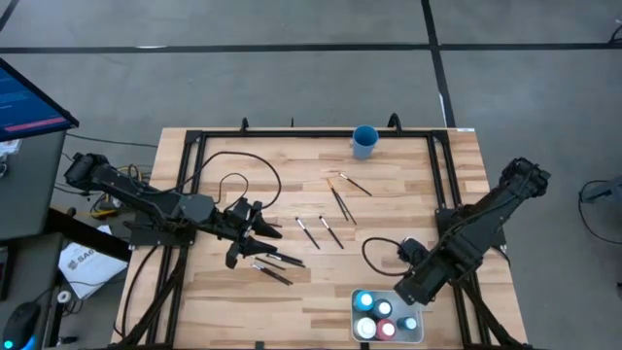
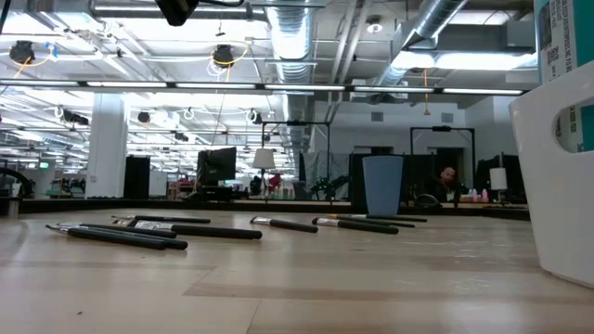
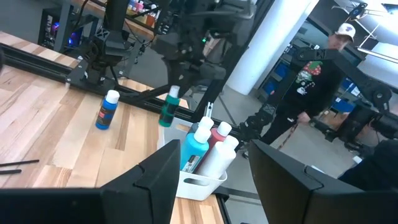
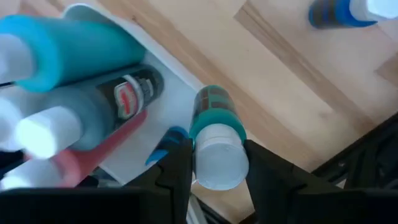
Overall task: Pick & Place Paint Supplies
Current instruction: Put the small green paint bottle into the white bin
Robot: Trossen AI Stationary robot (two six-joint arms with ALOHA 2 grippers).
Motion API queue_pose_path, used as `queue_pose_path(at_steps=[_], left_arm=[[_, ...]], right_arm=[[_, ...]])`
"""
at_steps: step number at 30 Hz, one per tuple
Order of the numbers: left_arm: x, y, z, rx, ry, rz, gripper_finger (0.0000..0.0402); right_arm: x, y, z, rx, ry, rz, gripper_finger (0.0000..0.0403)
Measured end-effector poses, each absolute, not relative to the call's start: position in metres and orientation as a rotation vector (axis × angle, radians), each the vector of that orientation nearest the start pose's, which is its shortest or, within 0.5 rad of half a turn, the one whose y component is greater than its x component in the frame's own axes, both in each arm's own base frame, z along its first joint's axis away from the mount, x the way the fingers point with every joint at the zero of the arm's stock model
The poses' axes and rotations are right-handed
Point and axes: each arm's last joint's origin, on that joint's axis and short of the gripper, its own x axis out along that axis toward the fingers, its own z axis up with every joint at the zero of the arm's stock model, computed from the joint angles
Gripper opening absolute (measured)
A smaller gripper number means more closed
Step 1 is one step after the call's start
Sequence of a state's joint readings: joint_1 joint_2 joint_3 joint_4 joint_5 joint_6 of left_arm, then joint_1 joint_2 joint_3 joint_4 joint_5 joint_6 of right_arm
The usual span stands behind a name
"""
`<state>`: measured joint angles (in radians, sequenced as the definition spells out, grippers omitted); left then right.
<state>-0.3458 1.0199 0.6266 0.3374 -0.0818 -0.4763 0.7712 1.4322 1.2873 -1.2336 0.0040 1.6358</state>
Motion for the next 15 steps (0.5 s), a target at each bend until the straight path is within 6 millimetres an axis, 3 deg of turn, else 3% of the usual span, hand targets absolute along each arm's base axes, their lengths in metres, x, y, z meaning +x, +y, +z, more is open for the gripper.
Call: queue_pose_path(at_steps=[7,15], left_arm=[[0.215,-0.075,0.285,-0.461,0.116,-0.246,0.0182],[0.215,-0.075,0.285,-0.461,0.116,-0.246,0.0182]], right_arm=[[0.177,0.191,0.305,0.855,1.365,-0.438,0.0109],[0.175,0.212,0.285,0.828,1.406,-0.526,0.012]])
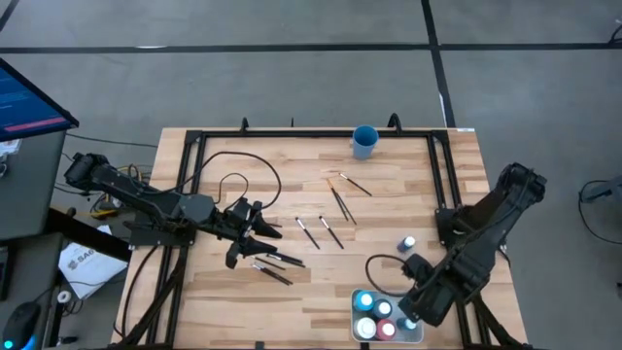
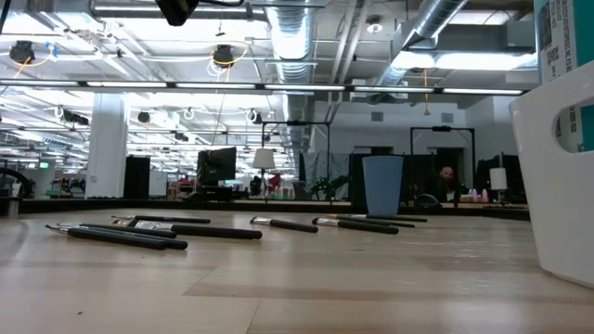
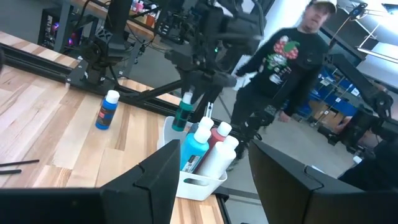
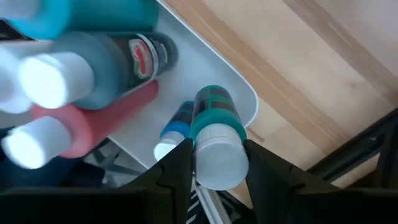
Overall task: Pick & Place Paint Supplies
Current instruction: Put the small green paint bottle into the white bin, then put the small blue paint bottle into the white bin
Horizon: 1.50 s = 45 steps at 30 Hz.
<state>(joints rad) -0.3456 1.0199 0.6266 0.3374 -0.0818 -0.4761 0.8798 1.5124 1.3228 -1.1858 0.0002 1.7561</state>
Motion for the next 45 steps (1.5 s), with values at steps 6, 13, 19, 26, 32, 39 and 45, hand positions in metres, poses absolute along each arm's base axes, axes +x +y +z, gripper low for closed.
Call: queue_pose_path(at_steps=[6,13,19,26,32,39,45], left_arm=[[0.215,-0.075,0.285,-0.461,0.116,-0.245,0.0182],[0.215,-0.075,0.285,-0.461,0.116,-0.246,0.0182],[0.215,-0.075,0.285,-0.461,0.116,-0.246,0.0182],[0.215,-0.075,0.285,-0.461,0.116,-0.246,0.0182],[0.215,-0.075,0.285,-0.461,0.116,-0.245,0.0182],[0.215,-0.075,0.285,-0.461,0.116,-0.245,0.0182],[0.215,-0.075,0.285,-0.461,0.116,-0.246,0.0182]], right_arm=[[0.186,0.227,0.262,0.778,1.426,-0.564,0.0119],[0.195,0.237,0.237,0.694,1.455,-0.604,0.0121],[0.199,0.243,0.228,0.684,1.475,-0.592,0.0126],[0.199,0.242,0.229,0.689,1.483,-0.584,0.0158],[0.198,0.238,0.238,0.703,1.477,-0.561,0.0198],[0.188,0.201,0.275,0.731,1.415,-0.589,0.0218],[0.177,0.149,0.304,0.748,1.38,-0.749,0.0207]])
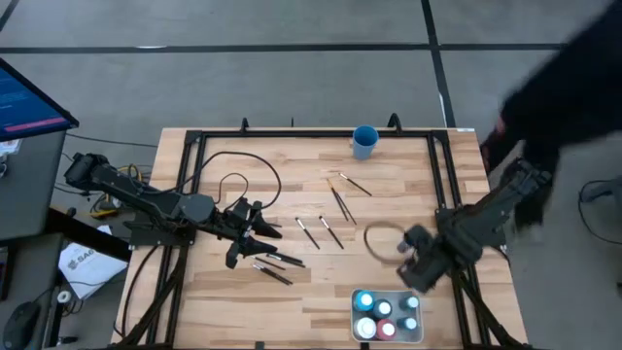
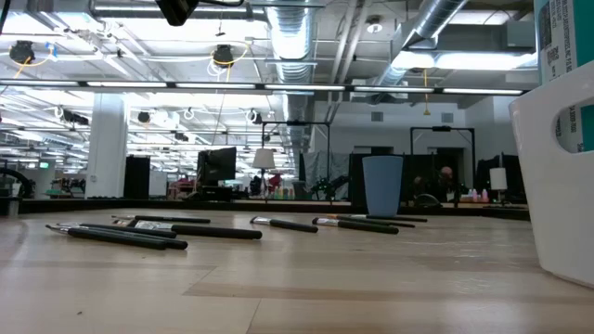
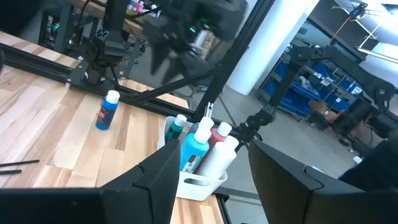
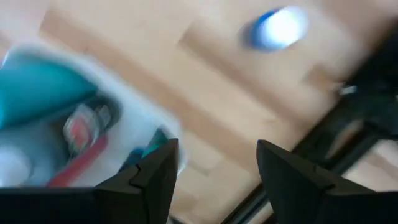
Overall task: Pick & Place Paint Supplies
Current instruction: Put the small blue paint bottle into the white bin
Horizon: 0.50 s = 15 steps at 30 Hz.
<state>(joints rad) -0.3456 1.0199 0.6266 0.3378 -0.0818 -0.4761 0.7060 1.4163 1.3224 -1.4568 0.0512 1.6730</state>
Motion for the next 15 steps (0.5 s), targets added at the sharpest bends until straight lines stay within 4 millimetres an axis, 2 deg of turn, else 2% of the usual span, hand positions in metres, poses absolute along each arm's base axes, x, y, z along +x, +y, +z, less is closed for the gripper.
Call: queue_pose_path(at_steps=[4,8,15], left_arm=[[0.215,-0.075,0.285,-0.462,0.116,-0.246,0.0182],[0.215,-0.075,0.285,-0.462,0.116,-0.245,0.0182],[0.215,-0.075,0.285,-0.462,0.116,-0.245,0.0182]], right_arm=[[0.179,0.123,0.31,0.751,1.378,-0.855,0.0203],[0.188,0.107,0.307,0.743,1.391,-0.888,0.0213],[0.199,0.092,0.286,0.732,1.406,-0.89,0.0239]])
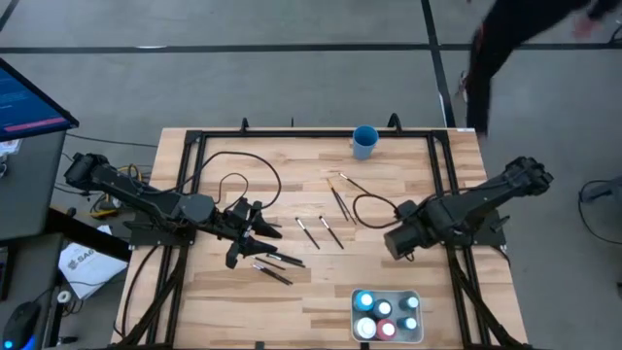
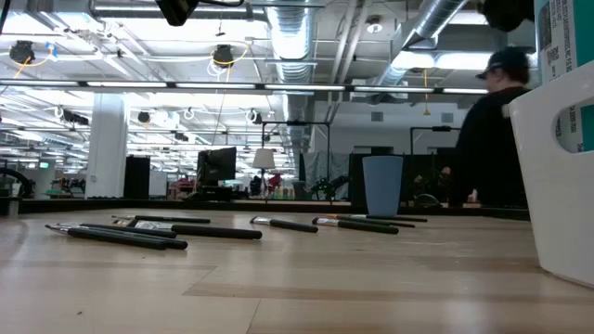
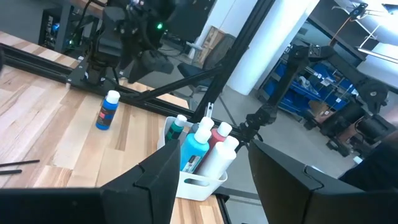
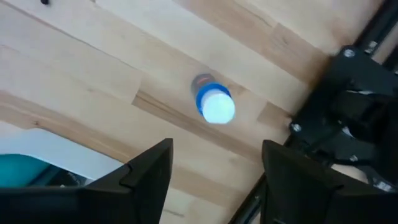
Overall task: Pick & Place Paint Supplies
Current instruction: Put the small blue paint bottle into the white bin
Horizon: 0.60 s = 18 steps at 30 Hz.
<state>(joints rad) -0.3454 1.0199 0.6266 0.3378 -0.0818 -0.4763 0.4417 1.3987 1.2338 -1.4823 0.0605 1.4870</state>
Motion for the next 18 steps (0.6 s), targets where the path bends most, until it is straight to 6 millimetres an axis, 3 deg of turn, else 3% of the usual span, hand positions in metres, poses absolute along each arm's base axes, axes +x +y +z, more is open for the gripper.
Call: queue_pose_path(at_steps=[18], left_arm=[[0.215,-0.075,0.285,-0.462,0.116,-0.246,0.0182]], right_arm=[[0.2,0.081,0.234,0.714,1.46,-0.877,0.024]])
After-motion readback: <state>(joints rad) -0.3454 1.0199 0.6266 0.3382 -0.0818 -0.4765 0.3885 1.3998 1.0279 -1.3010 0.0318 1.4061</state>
